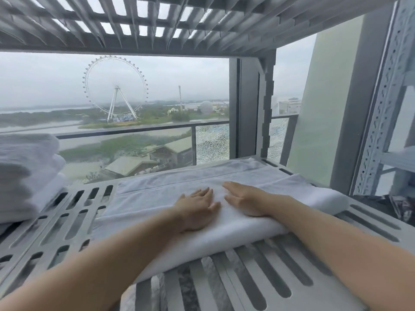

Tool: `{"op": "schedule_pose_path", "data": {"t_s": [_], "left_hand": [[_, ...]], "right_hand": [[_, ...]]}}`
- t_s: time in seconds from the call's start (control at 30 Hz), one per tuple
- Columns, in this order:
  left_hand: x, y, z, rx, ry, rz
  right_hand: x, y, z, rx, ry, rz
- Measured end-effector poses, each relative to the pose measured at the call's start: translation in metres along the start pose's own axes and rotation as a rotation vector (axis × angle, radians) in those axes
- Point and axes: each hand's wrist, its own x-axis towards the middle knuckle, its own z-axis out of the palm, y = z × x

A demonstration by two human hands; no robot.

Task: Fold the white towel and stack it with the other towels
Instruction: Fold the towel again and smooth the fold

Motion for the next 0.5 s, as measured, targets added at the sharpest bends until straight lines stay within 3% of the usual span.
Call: {"op": "schedule_pose_path", "data": {"t_s": [0.2, 0.37, 0.5], "left_hand": [[0.013, 0.008, -0.011, 0.073, -0.129, -0.098], [0.058, 0.058, -0.017, -0.061, 0.073, 0.000], [0.079, 0.067, 0.007, -0.027, 0.049, 0.016]], "right_hand": [[-0.012, 0.062, -0.026, -0.067, -0.075, 0.042], [-0.009, 0.070, -0.027, -0.013, -0.058, -0.034], [-0.015, 0.100, -0.042, -0.121, -0.091, -0.019]]}}
